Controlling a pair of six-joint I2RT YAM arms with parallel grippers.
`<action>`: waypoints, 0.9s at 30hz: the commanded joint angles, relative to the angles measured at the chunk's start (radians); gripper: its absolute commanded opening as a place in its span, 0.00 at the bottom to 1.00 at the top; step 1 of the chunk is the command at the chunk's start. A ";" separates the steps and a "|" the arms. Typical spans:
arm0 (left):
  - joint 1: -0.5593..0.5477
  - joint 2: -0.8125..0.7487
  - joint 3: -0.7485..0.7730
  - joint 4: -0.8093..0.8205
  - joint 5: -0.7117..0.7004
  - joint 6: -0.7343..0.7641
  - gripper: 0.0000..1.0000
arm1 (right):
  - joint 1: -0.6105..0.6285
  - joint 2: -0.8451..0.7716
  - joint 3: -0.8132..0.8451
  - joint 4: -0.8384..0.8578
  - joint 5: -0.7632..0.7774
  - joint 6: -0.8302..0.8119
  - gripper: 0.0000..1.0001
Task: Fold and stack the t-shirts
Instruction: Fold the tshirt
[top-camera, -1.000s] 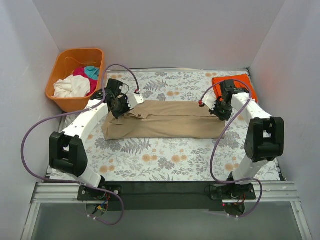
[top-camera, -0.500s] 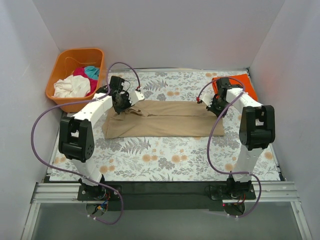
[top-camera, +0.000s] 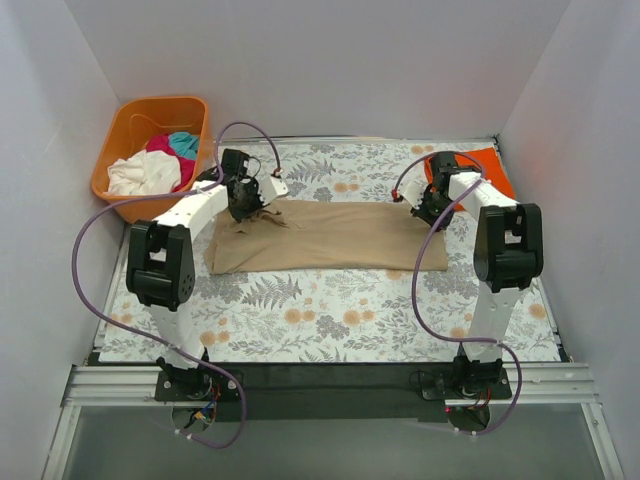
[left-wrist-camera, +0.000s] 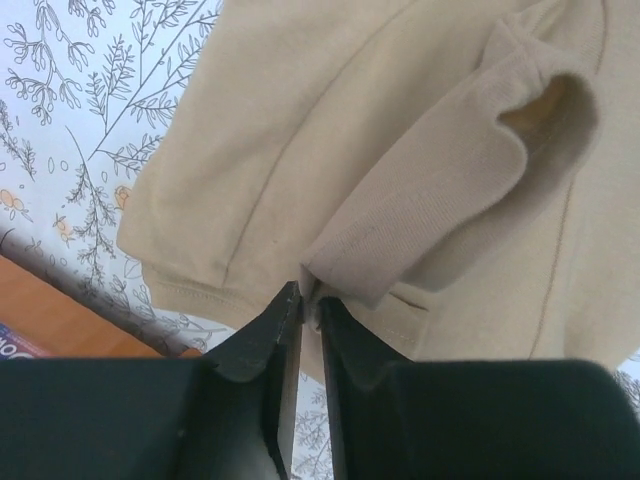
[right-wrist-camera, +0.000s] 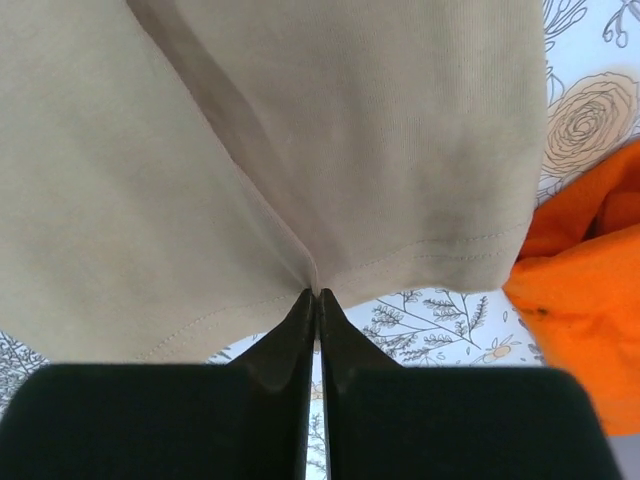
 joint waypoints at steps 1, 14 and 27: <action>0.021 0.019 0.053 0.038 0.005 -0.002 0.16 | -0.003 0.029 0.043 0.010 0.027 0.017 0.10; 0.113 -0.039 0.219 -0.180 0.184 -0.305 0.33 | 0.009 -0.160 0.014 -0.015 -0.022 0.081 0.47; 0.079 -0.070 0.057 -0.235 0.252 -0.399 0.40 | 0.020 -0.172 -0.066 -0.061 -0.056 0.117 0.37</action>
